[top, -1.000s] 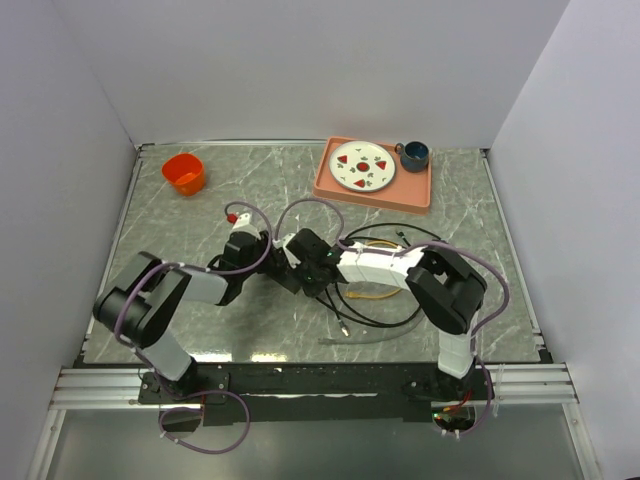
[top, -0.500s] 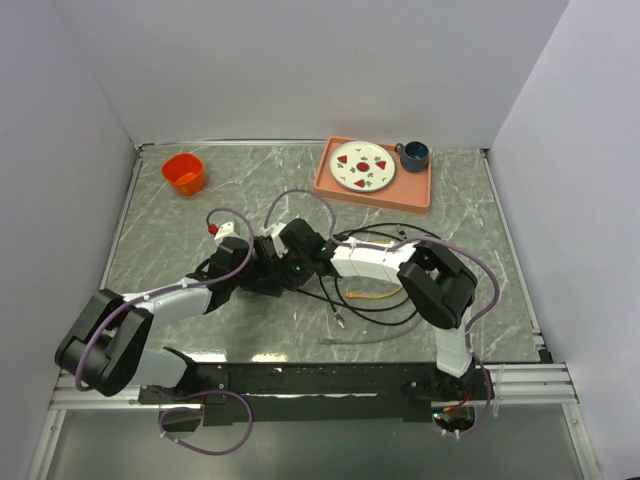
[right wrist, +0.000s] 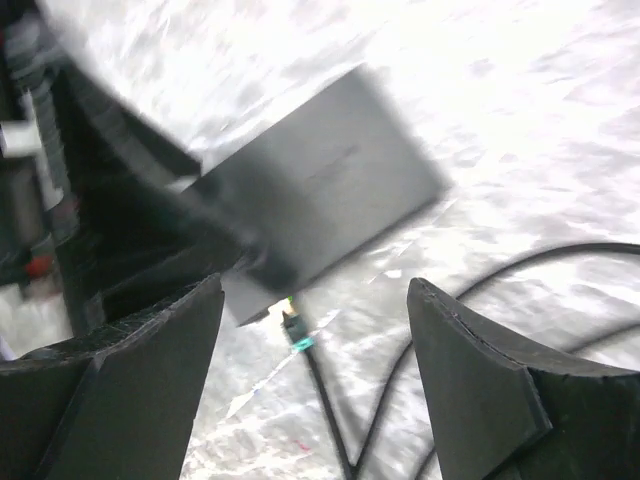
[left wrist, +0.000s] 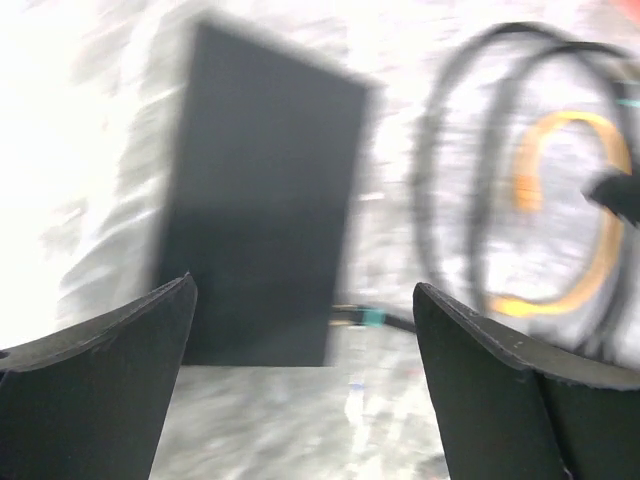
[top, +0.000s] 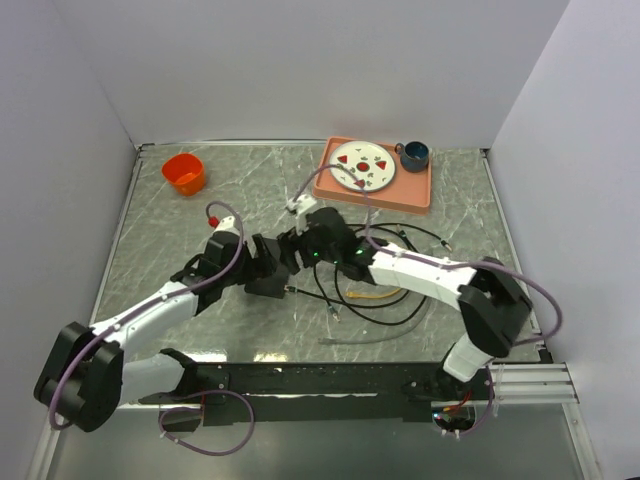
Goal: Insert the plug into the switch port
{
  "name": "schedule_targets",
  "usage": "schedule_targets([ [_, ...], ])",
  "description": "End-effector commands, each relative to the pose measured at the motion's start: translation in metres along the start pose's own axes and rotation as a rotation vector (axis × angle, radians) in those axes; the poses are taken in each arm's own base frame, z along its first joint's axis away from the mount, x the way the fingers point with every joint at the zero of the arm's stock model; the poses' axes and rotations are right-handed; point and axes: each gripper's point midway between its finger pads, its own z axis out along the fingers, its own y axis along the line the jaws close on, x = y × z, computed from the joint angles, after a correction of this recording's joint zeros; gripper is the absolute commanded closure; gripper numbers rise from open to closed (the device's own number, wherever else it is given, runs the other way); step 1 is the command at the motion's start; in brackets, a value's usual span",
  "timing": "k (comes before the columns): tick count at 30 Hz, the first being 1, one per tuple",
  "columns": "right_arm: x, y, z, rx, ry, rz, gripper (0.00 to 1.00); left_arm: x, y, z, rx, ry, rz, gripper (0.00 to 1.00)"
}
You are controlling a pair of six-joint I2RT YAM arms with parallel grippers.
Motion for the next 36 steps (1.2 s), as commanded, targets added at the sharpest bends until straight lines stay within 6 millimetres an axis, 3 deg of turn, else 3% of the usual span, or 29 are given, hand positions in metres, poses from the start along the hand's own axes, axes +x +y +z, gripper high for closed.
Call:
schedule_targets([
  [1,-0.021,-0.066,-0.037,0.163,-0.101,0.165,0.18,-0.031,-0.068,-0.013,0.221,-0.082,0.124,0.05],
  [2,-0.007,-0.075,-0.041,0.184,-0.083,0.186,0.18,-0.034,-0.080,-0.014,0.257,-0.085,0.140,0.06],
  [4,-0.009,-0.099,-0.058,0.233,-0.117,0.234,0.18,-0.027,-0.097,-0.005,0.304,-0.057,0.178,0.08],
  [5,0.001,-0.106,-0.062,0.248,-0.106,0.249,0.17,-0.030,-0.108,-0.003,0.331,-0.056,0.188,0.09],
  [6,-0.003,-0.109,-0.071,0.255,-0.129,0.262,0.17,-0.028,-0.115,0.001,0.348,-0.047,0.201,0.10],
  [7,-0.001,-0.113,-0.074,0.266,-0.133,0.270,0.17,-0.015,-0.120,0.011,0.353,-0.011,0.227,0.11],
  [8,0.011,-0.123,-0.079,0.296,-0.106,0.287,0.17,-0.020,-0.136,0.012,0.397,-0.021,0.237,0.13],
  [10,0.013,-0.130,-0.088,0.322,-0.118,0.302,0.16,-0.002,-0.145,0.030,0.405,0.031,0.267,0.16],
  [11,0.017,-0.137,-0.094,0.343,-0.120,0.325,0.16,-0.007,-0.159,0.033,0.431,0.020,0.274,0.18],
  [12,0.020,-0.140,-0.096,0.351,-0.120,0.336,0.16,0.005,-0.157,0.047,0.417,0.056,0.289,0.19],
  [14,0.027,-0.152,-0.106,0.382,-0.129,0.366,0.16,0.012,-0.179,0.054,0.452,0.062,0.318,0.25],
  [15,0.029,-0.155,-0.108,0.386,-0.131,0.375,0.16,0.021,-0.178,0.066,0.430,0.073,0.331,0.27],
  [17,0.033,-0.159,-0.117,0.395,-0.141,0.390,0.16,0.032,-0.197,0.071,0.461,0.085,0.360,0.31],
  [20,0.038,-0.168,-0.126,0.415,-0.150,0.405,0.16,0.050,-0.208,0.085,0.462,0.112,0.382,0.35],
  [28,0.047,-0.179,-0.136,0.436,-0.152,0.426,0.16,0.076,-0.215,0.115,0.425,0.142,0.384,0.44],
  [34,0.044,-0.175,-0.138,0.407,-0.159,0.418,0.16,0.086,-0.205,0.135,0.357,0.159,0.379,0.62],
  [36,0.041,-0.175,-0.139,0.404,-0.167,0.414,0.16,0.087,-0.199,0.138,0.329,0.160,0.381,0.75],
])
